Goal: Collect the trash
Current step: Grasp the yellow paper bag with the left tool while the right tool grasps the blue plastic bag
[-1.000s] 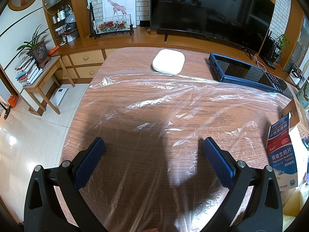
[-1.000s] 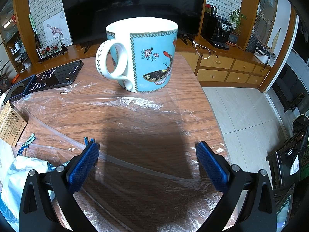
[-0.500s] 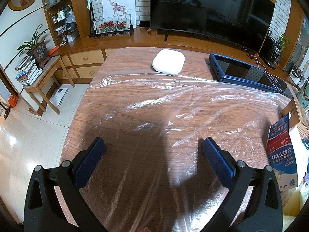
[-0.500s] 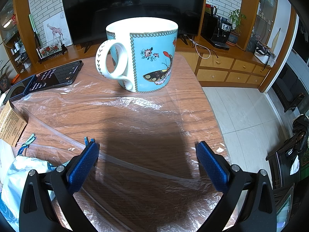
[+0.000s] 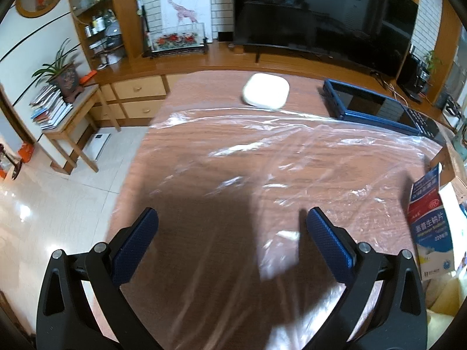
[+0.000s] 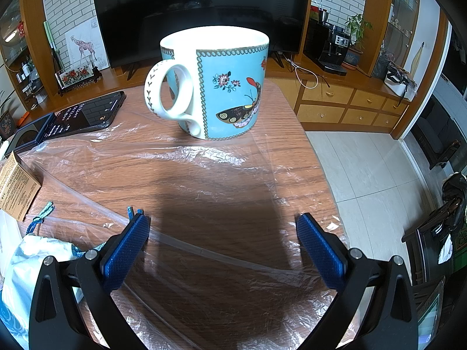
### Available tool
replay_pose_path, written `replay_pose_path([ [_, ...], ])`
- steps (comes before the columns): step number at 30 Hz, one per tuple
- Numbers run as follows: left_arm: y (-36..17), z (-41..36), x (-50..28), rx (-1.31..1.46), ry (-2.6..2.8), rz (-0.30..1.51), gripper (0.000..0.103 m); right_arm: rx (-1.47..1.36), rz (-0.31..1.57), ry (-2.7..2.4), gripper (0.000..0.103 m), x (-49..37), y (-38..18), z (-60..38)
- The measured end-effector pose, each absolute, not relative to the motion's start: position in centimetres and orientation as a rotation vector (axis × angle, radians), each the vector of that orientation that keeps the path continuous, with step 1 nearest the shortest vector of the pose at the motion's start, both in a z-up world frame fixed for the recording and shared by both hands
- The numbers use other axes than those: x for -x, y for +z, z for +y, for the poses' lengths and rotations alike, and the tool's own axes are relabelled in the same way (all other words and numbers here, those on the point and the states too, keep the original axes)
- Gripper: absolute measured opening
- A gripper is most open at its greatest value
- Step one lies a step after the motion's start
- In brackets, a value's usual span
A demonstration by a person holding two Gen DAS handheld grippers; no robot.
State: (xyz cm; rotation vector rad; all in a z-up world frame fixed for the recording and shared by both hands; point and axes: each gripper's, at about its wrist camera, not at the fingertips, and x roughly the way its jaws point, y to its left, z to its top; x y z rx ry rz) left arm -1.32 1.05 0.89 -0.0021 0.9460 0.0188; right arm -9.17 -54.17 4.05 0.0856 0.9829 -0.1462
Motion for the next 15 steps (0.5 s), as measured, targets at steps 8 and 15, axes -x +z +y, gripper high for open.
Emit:
replay_pose_path([
  [8,6.0,0.8,6.4,0.189,-0.188,0.922,0.101,-0.086,0.983,-0.146,0.099,9.1,4.0,-54.2],
  [15,6.7,-5.5,11.6,0.186,-0.377,0.988,0.101,-0.086,0.982,-0.145,0.099,9.1,4.0,-54.2],
])
